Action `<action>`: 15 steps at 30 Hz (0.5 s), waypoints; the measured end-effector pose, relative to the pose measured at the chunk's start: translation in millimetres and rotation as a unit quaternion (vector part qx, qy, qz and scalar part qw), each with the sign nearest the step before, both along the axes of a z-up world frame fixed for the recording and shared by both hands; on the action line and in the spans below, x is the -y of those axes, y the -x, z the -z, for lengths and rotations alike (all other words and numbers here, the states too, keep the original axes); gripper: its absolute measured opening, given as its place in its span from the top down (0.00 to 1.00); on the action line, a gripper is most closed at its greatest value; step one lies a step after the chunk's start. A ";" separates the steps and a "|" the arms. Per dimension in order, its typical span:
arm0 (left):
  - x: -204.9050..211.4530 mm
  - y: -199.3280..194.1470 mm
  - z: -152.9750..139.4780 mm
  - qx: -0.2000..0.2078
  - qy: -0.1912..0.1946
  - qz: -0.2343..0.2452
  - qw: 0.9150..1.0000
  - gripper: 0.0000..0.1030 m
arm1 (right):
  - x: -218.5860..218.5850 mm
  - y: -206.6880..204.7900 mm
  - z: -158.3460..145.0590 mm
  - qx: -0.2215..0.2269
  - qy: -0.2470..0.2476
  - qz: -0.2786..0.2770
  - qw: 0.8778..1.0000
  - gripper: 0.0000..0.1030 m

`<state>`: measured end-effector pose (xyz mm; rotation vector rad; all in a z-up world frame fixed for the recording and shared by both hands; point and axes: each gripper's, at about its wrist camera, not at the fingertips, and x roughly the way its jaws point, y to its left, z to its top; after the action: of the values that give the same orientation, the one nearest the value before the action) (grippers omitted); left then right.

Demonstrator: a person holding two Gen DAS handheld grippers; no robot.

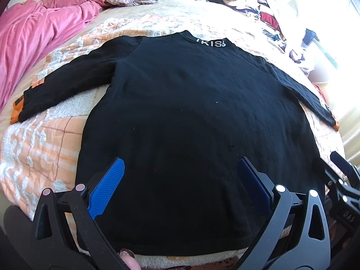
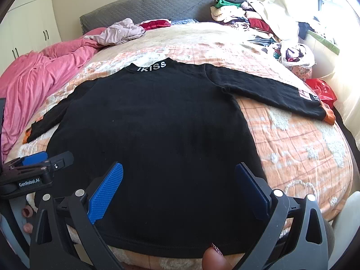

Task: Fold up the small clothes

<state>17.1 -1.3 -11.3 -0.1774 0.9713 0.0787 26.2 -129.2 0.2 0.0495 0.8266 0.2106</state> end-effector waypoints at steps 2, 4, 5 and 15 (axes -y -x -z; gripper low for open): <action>-0.3 -5.6 -1.9 0.001 -0.002 -0.002 1.000 0.09 | 2.0 -5.6 -4.1 0.004 -0.001 0.002 1.000 0.04; -2.2 -10.6 -4.6 0.005 -0.004 -0.005 1.000 0.09 | 3.1 -12.7 -8.3 0.007 -0.003 0.004 1.000 0.04; -3.2 -13.9 -6.0 0.005 -0.003 -0.006 1.000 0.09 | 3.7 -16.8 -10.2 0.006 -0.006 0.005 1.000 0.04; -15.9 -51.9 -23.1 0.014 0.008 -0.015 1.000 0.09 | -0.4 -59.9 -37.4 0.020 -0.008 0.007 1.000 0.04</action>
<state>69.0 14.6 11.8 -0.2079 0.9410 0.0957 86.1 -128.8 37.6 0.0652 0.7852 0.2038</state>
